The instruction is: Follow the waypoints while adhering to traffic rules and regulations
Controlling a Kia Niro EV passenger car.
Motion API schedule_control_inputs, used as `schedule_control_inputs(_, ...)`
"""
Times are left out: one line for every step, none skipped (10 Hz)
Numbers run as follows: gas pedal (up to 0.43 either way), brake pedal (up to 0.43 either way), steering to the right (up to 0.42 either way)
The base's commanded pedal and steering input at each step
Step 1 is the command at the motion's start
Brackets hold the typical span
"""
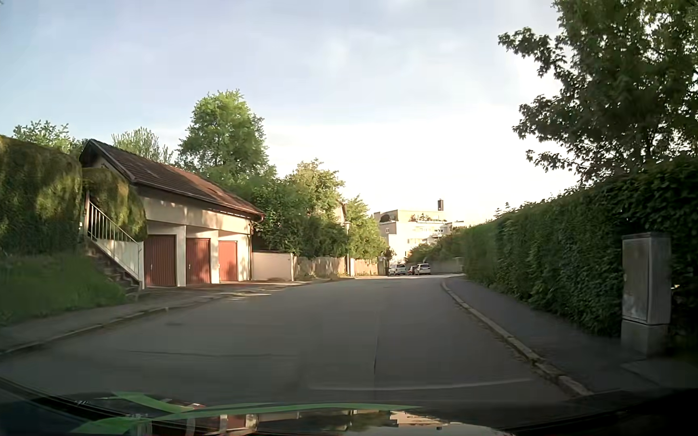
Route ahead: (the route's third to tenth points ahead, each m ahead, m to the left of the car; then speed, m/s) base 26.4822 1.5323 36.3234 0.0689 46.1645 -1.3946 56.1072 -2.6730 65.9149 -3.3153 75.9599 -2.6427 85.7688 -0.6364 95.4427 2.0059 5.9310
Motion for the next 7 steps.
schedule_control_inputs(0.079, 0.0, 0.013)
schedule_control_inputs(0.067, 0.0, 0.016)
schedule_control_inputs(0.067, 0.0, 0.016)
schedule_control_inputs(0.067, 0.0, 0.016)
schedule_control_inputs(0.067, 0.0, 0.016)
schedule_control_inputs(0.067, 0.0, 0.016)
schedule_control_inputs(0.067, 0.0, 0.016)
